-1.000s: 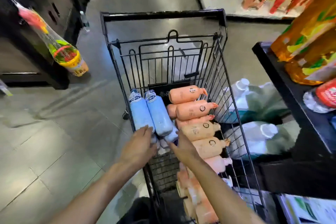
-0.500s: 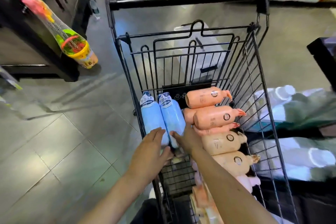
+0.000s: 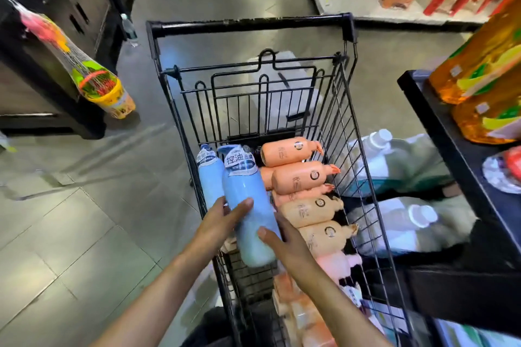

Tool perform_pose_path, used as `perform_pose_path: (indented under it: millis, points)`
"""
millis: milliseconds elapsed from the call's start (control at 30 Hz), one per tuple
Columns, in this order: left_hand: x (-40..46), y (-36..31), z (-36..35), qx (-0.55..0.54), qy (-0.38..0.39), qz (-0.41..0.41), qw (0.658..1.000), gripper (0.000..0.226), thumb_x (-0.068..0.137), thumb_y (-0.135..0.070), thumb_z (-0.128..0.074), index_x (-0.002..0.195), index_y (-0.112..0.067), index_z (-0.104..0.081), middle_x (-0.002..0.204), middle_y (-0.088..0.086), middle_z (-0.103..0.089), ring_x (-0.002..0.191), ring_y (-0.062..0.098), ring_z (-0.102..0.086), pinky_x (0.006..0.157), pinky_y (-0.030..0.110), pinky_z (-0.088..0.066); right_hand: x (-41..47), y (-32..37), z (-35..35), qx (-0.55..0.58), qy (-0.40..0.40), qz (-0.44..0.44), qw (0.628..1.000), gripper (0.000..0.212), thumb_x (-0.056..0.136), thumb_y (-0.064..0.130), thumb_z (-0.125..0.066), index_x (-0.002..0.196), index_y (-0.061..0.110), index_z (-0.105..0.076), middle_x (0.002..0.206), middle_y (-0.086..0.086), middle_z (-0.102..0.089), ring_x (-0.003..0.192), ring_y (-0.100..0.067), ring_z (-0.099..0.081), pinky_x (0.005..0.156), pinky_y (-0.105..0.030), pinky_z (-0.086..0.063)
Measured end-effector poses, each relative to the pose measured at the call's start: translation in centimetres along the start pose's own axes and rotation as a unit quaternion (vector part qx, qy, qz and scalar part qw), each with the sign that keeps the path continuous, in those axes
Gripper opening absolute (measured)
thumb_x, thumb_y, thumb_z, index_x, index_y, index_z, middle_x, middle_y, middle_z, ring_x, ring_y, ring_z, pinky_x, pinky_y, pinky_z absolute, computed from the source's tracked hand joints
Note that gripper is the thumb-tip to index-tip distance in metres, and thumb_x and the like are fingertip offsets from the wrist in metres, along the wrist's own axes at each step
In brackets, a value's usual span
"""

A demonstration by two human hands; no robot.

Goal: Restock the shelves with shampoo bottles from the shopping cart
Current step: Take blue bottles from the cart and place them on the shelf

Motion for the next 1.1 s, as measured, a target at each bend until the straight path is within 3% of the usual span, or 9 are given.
perform_pose_path:
  millis: [100, 200, 300, 433, 567, 733, 867, 1000, 1100]
  points:
    - [-2.5, -0.2, 1.5, -0.094, -0.086, -0.025, 0.992, 0.043, 0.077, -0.039, -0.075, 0.106, -0.01, -0.063, 0.092, 0.003, -0.073, 0.072, 0.009, -0.07, 0.06, 0.022, -0.056, -1.8, 0.8, -1.9, -0.068, 0.054, 0.019, 0.996, 0.064, 0.071, 0.06, -0.065, 0.127, 0.03, -0.055, 0.12, 0.012, -0.066, 0.111, -0.005, -0.061, 0.095, -0.034, -0.05]
    - [-3.9, -0.9, 4.6, -0.148, -0.147, -0.039, 0.977, 0.022, 0.078, -0.028, -0.074, 0.087, -0.012, -0.064, 0.065, -0.006, -0.071, 0.054, 0.005, -0.065, 0.052, 0.023, -0.053, -0.9, 1.5, -3.3, -0.044, 0.096, -0.014, 0.994, 0.048, 0.086, 0.058, -0.049, 0.124, 0.031, -0.059, 0.114, 0.013, -0.067, 0.104, -0.003, -0.063, 0.089, -0.024, -0.051]
    - [-3.7, -3.2, 7.2, -0.152, -0.14, -0.069, 0.976, 0.032, 0.062, -0.039, -0.074, 0.081, -0.015, -0.064, 0.066, -0.006, -0.069, 0.053, 0.004, -0.063, 0.052, 0.024, -0.052, 2.5, 1.4, -2.8, 0.015, 0.016, -0.063, 0.998, 0.031, 0.098, 0.038, -0.045, 0.113, 0.015, -0.061, 0.09, 0.001, -0.063, 0.073, -0.009, -0.058, 0.057, -0.017, -0.045]
    - [-1.5, -6.6, 10.4, -0.1, -0.109, -0.107, 0.983, 0.054, 0.048, -0.049, -0.075, 0.088, -0.015, -0.064, 0.064, -0.01, -0.07, 0.055, 0.002, -0.063, 0.047, 0.019, -0.049, 8.6, -1.9, -3.8, -0.073, -0.054, -0.135, 0.987, 0.058, 0.091, 0.039, -0.06, 0.136, 0.008, -0.04, 0.105, 0.001, -0.053, 0.099, -0.014, -0.05, 0.067, -0.009, -0.043]
    - [1.6, -7.5, 13.8, -0.073, -0.069, -0.101, 0.99, 0.074, 0.044, -0.055, -0.071, 0.103, -0.009, -0.067, 0.088, 0.005, -0.075, 0.076, 0.02, -0.07, 0.057, 0.025, -0.055, 14.9, -3.3, -7.2, -0.122, -0.06, -0.167, 0.977, 0.096, 0.082, 0.051, -0.067, 0.15, 0.006, -0.016, 0.152, -0.009, -0.032, 0.138, -0.024, -0.034, 0.108, -0.032, -0.032]
    - [4.1, -7.4, 16.3, -0.059, -0.027, -0.09, 0.994, 0.07, 0.045, -0.056, -0.068, 0.1, -0.013, -0.067, 0.09, 0.003, -0.076, 0.073, 0.016, -0.071, 0.055, 0.026, -0.053, 19.1, -3.5, -9.8, -0.213, -0.062, -0.157, 0.962, 0.116, 0.044, 0.071, -0.059, 0.139, 0.008, -0.038, 0.13, -0.007, -0.051, 0.126, -0.023, -0.048, 0.096, -0.029, -0.036]
    - [4.9, -7.8, 16.3, -0.057, 0.002, -0.083, 0.995, 0.059, 0.052, -0.048, -0.072, 0.1, -0.014, -0.067, 0.09, 0.001, -0.076, 0.073, 0.011, -0.071, 0.054, 0.021, -0.054, 17.6, -4.5, -8.0, -0.201, -0.135, -0.191, 0.951, 0.08, 0.064, 0.056, -0.075, 0.127, 0.012, -0.053, 0.125, -0.006, -0.061, 0.114, -0.024, -0.057, 0.089, -0.03, -0.044]
    - [5.3, -8.7, 15.2, -0.035, 0.032, -0.084, 0.995, 0.06, 0.047, -0.053, -0.07, 0.097, -0.019, -0.066, 0.088, -0.004, -0.075, 0.073, 0.01, -0.07, 0.068, 0.035, -0.055, 12.8, -4.6, -6.0, -0.047, -0.206, -0.201, 0.957, 0.092, 0.045, 0.072, -0.07, 0.117, 0.015, -0.059, 0.114, -0.001, -0.067, 0.1, -0.02, -0.062, 0.085, -0.036, -0.05]
    - [5.3, -9.6, 12.9, -0.012, 0.068, -0.097, 0.993, 0.063, 0.046, -0.055, -0.07, 0.097, -0.018, -0.066, 0.086, -0.003, -0.075, 0.072, 0.013, -0.07, 0.066, 0.036, -0.055, 7.7, -2.6, -4.0, 0.063, -0.243, -0.161, 0.954, 0.064, 0.051, 0.061, -0.074, 0.103, 0.025, -0.061, 0.103, 0.003, -0.069, 0.093, -0.016, -0.065, 0.089, -0.04, -0.053]
Point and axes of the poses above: each hand's wrist, its own x-axis towards the middle knuckle, its own z-axis out of the back of the hand, y = z × x, the point moved 8 cm from there along x, towards the middle knuckle
